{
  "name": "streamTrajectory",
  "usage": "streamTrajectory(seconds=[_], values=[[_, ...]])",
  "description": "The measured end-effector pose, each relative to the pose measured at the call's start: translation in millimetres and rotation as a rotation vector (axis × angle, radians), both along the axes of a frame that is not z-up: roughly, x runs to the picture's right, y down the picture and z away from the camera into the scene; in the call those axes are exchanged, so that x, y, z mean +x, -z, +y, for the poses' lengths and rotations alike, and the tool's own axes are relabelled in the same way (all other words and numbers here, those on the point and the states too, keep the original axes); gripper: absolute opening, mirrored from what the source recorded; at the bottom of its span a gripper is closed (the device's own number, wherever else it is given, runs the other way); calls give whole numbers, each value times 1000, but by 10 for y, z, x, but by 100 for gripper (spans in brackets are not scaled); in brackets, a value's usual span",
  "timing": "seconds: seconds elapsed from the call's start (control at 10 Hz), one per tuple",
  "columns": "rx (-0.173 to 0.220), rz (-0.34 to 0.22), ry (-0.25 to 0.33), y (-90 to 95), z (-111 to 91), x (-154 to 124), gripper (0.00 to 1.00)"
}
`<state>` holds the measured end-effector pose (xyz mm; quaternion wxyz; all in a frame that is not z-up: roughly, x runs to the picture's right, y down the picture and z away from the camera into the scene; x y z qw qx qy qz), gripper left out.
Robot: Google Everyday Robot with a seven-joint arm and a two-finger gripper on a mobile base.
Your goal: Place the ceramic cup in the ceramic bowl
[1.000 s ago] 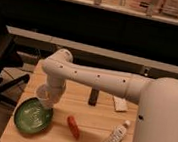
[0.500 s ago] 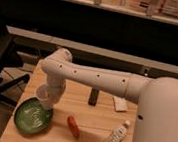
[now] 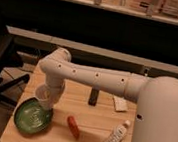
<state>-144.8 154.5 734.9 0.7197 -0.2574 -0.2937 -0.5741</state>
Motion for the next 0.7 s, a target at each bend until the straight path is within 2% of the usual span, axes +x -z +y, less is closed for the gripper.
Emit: streamTrajectory(seconds=[0.7], values=[[-6,-4,21,37,8,-32,0]])
